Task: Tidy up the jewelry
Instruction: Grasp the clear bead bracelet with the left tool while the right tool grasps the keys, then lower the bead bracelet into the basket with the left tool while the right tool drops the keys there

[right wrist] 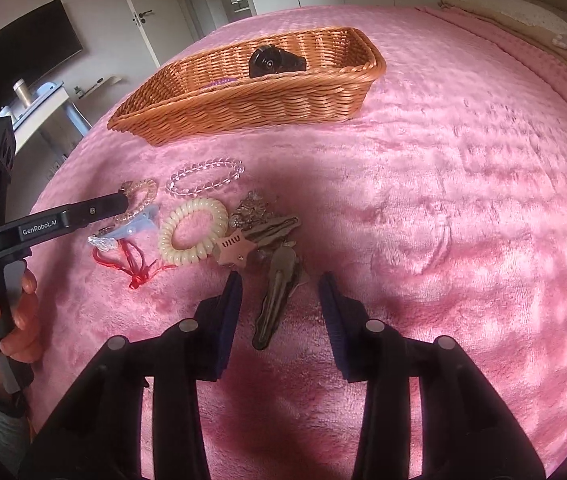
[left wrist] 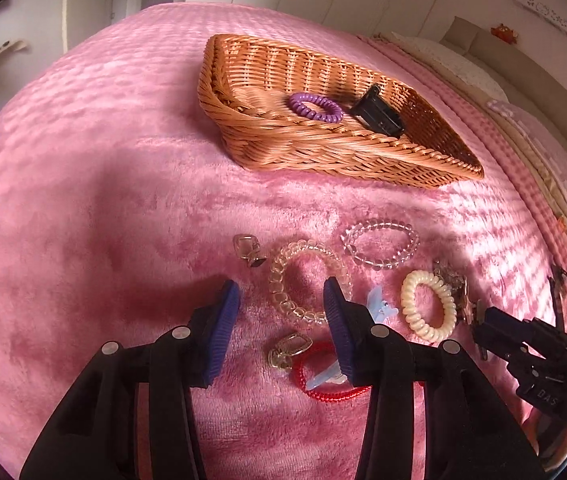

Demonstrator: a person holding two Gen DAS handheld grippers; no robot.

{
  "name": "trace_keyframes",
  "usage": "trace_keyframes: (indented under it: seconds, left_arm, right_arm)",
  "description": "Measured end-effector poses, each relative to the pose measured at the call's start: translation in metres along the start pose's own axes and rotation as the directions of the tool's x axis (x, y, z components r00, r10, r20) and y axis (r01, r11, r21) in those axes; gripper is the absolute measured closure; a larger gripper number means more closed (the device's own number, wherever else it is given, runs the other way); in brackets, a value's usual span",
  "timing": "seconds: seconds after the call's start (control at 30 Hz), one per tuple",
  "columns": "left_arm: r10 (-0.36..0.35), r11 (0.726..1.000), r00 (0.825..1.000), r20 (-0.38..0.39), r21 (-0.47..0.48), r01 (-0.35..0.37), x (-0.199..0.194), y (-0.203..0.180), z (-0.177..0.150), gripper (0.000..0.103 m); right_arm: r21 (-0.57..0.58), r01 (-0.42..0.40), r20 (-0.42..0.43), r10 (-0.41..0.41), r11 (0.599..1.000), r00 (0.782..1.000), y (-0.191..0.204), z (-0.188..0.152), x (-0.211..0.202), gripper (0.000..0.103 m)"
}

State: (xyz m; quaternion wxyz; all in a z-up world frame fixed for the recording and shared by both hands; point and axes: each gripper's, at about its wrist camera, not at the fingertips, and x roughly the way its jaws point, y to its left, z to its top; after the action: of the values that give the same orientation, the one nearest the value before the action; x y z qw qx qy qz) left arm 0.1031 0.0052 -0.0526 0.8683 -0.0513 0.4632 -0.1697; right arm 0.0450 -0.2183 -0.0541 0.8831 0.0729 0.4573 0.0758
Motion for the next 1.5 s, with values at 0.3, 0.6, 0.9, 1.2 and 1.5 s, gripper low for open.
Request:
trace_keyframes:
  seconds: [0.3, 0.6, 0.9, 1.2, 1.5]
  left_arm:
    - [0.101, 0.993, 0.995, 0.008, 0.069, -0.101, 0.004, -0.015, -0.003, 0.08]
    - [0.087, 0.994, 0.996, 0.029, 0.07, -0.089, 0.0, -0.014, -0.006, 0.095]
    - [0.013, 0.997, 0.994, 0.106, 0.071, -0.02, -0.026, -0.021, -0.008, 0.096]
    - [-0.024, 0.994, 0.97, 0.242, 0.105, -0.002, -0.076, -0.045, 0.015, 0.096]
    - [-0.021, 0.994, 0.946, 0.324, 0.113, -0.017, -0.081, -0.051, 0.083, 0.096]
  right_arm:
    - [-0.065, 0.086, 0.012, -0.086, 0.994, 0.996, 0.014, -0.004, 0.004, 0.089]
    - [-0.048, 0.068, 0.022, -0.067, 0.997, 0.998, 0.01, -0.006, -0.005, 0.089]
    - [-0.008, 0.005, 0.033, -0.005, 1.0, 0.999, -0.002, -0.008, -0.024, 0.089]
    - [-0.063, 0.0, 0.181, 0.012, 0.998, 0.983, 0.012, 0.034, -0.075, 0.089]
    - [-0.093, -0.058, 0.232, 0.078, 0.994, 0.969, 0.021, 0.134, -0.06, 0.089]
